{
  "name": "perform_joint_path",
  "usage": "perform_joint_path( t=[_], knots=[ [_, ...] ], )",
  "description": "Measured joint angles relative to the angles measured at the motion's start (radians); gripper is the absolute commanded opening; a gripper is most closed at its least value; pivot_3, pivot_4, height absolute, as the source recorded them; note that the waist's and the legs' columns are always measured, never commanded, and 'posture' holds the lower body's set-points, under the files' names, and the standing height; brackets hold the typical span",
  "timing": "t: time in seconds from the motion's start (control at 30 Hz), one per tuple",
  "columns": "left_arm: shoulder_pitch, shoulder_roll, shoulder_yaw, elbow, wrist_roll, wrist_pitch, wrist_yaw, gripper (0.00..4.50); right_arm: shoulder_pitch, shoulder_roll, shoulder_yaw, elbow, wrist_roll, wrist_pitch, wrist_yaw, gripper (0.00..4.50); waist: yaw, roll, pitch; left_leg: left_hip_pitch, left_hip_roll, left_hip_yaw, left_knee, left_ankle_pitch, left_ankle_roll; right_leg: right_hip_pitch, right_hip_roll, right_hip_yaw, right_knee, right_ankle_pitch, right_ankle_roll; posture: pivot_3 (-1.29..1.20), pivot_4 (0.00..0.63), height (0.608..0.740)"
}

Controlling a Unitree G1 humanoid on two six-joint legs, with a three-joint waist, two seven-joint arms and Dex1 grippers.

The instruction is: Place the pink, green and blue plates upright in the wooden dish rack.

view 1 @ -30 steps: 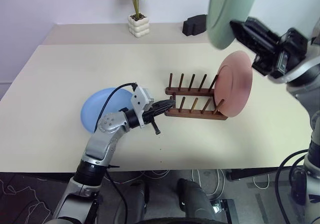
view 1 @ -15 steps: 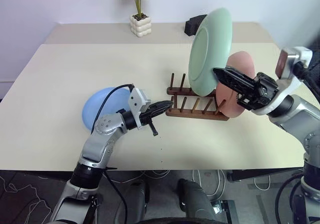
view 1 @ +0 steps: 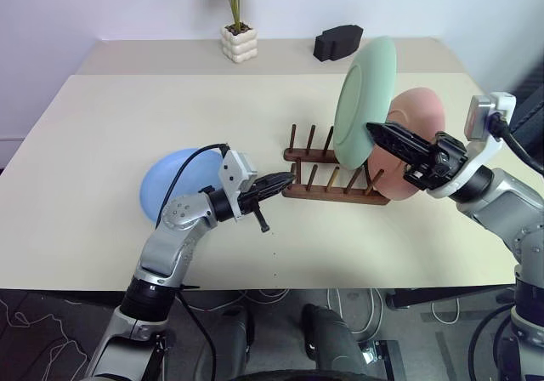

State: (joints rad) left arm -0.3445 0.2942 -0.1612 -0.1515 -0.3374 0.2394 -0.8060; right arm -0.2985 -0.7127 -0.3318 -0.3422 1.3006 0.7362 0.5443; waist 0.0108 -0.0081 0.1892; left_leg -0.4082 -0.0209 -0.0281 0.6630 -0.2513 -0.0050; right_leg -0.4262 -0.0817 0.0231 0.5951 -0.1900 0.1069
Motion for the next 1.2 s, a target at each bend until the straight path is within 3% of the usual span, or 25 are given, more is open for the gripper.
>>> perform_joint_path(
  t=[0.47, 0.6, 0.8, 1.2],
  knots=[
    [0.0, 0.007, -0.002, 0.0, 0.0, -0.002, 0.001, 0.0, 0.015, 0.011, -0.002, 0.014, -0.028, 0.015, 0.018, 0.03, 0.0, 0.0, 0.0, 0.0, 0.0, 0.0, 0.0, 0.0, 0.0, 0.0, 0.0, 0.0, 0.0, 0.0, 0.0, 0.0, 0.15, 0.736],
    [0.0, 0.006, -0.003, 0.0, 0.0, -0.002, 0.002, 0.0, 0.015, 0.012, -0.002, 0.014, -0.033, 0.015, 0.022, 1.38, 0.0, 0.0, 0.0, 0.0, 0.0, 0.0, 0.0, 0.0, 0.0, 0.0, 0.0, 0.0, 0.0, 0.0, 0.0, 0.0, 0.15, 0.736],
    [0.0, 0.006, -0.004, 0.0, 0.0, -0.001, 0.003, 0.0, 0.016, 0.017, -0.005, 0.016, -0.041, 0.015, 0.025, 4.46, 0.0, 0.0, 0.0, 0.0, 0.0, 0.0, 0.0, 0.0, 0.0, 0.0, 0.0, 0.0, 0.0, 0.0, 0.0, 0.0, 0.15, 0.736],
    [0.0, 0.0, -0.006, -0.006, -0.002, 0.013, 0.003, 0.0, -0.027, 0.027, -0.013, 0.011, -0.116, -0.036, 0.03, 4.46, 0.0, 0.0, 0.0, 0.0, 0.0, 0.0, 0.0, 0.0, 0.0, 0.0, 0.0, 0.0, 0.0, 0.0, 0.0, 0.0, 0.15, 0.736]
  ],
)
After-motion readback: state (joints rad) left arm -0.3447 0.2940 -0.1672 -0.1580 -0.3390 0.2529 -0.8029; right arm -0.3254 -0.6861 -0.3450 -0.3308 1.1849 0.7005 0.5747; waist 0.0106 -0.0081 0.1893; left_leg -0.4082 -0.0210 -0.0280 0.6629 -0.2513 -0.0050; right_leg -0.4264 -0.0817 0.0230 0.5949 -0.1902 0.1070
